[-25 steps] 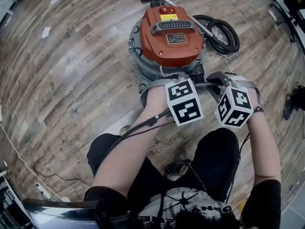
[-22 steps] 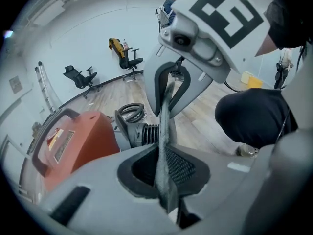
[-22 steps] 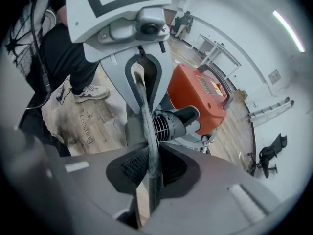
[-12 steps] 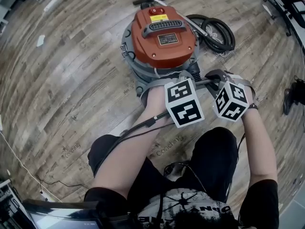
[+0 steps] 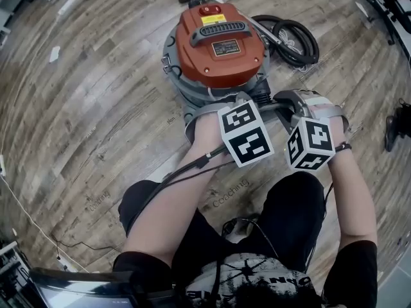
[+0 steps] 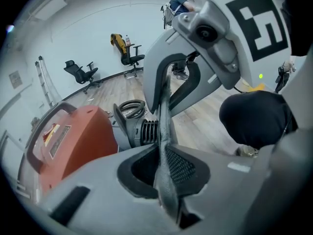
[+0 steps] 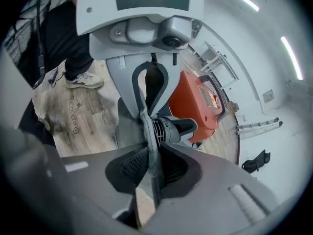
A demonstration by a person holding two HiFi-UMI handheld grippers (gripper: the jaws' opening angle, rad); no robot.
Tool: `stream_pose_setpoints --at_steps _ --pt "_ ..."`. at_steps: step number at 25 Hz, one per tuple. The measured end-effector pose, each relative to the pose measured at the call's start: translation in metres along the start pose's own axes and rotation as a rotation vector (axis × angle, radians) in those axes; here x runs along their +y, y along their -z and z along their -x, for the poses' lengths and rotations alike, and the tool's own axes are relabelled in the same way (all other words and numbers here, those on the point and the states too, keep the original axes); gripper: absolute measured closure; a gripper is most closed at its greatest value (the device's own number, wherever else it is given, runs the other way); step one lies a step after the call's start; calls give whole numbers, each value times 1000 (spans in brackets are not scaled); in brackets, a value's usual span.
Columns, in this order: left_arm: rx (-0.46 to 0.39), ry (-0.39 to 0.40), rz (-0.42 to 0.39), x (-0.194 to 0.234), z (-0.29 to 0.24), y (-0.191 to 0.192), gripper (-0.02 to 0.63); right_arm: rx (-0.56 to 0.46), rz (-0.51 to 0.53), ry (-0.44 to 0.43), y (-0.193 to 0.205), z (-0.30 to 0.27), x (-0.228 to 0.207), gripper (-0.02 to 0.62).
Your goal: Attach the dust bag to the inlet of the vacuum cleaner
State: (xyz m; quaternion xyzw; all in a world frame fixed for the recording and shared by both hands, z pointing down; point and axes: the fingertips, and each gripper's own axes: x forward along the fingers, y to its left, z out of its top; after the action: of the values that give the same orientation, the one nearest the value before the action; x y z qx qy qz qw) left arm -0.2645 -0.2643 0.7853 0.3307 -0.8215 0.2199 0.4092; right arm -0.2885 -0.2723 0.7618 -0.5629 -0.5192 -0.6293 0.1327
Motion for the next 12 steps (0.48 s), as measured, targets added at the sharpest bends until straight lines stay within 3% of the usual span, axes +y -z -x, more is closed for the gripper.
stream_pose_setpoints --at_steps 5,12 --pt "-37 -9 -5 3 -2 -5 575 -42 -138 0 10 -8 0 535" --pt "-106 -39 -2 7 5 -23 572 -35 -228 -14 28 -18 -3 534"
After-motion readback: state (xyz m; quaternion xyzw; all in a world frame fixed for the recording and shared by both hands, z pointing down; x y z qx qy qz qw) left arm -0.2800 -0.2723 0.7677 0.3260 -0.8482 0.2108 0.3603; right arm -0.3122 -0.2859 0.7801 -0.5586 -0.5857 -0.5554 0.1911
